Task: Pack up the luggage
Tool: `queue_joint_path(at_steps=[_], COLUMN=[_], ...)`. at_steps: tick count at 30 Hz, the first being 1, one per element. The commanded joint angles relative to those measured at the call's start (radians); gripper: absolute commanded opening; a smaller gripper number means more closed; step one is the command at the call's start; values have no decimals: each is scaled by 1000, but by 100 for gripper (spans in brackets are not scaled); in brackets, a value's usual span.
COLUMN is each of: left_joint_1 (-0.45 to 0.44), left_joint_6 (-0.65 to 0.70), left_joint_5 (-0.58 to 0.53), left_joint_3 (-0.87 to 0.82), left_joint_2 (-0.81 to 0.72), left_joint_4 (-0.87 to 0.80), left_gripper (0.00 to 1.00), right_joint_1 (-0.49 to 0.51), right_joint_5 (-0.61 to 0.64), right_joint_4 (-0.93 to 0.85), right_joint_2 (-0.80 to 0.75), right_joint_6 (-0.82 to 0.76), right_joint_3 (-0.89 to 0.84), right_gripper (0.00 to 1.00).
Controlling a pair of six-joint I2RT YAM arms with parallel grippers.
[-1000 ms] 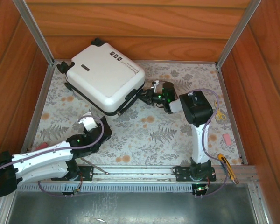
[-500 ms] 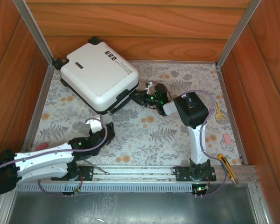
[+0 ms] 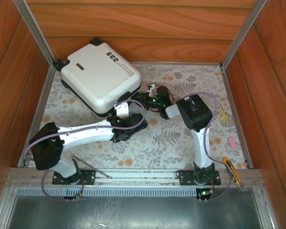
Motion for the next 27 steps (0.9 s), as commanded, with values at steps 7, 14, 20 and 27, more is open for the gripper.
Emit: queue_joint_path(at_steps=[7,14,20,27], left_joint_1=[16,44,47,56], left_joint_6=[-249,-607,-853,-950], left_joint_5=[-256,-237,-226,-186], left_joint_3=[247,307,257,336], left_joint_2=[275,371,389,535], left_joint_4=[-455,-619,-626,-679], left_gripper=[100,66,64,64], right_joint_1=[29,24,17,9], right_joint_5=[-11,-27,-32,-35], right_joint_4=[-84,-152,-210,-227], right_joint_2=[66,64,68,66], right_joint_6=[-79,-122,-166,-172], right_joint_3=[17,45,69,79], right_gripper=[0,0,0,0])
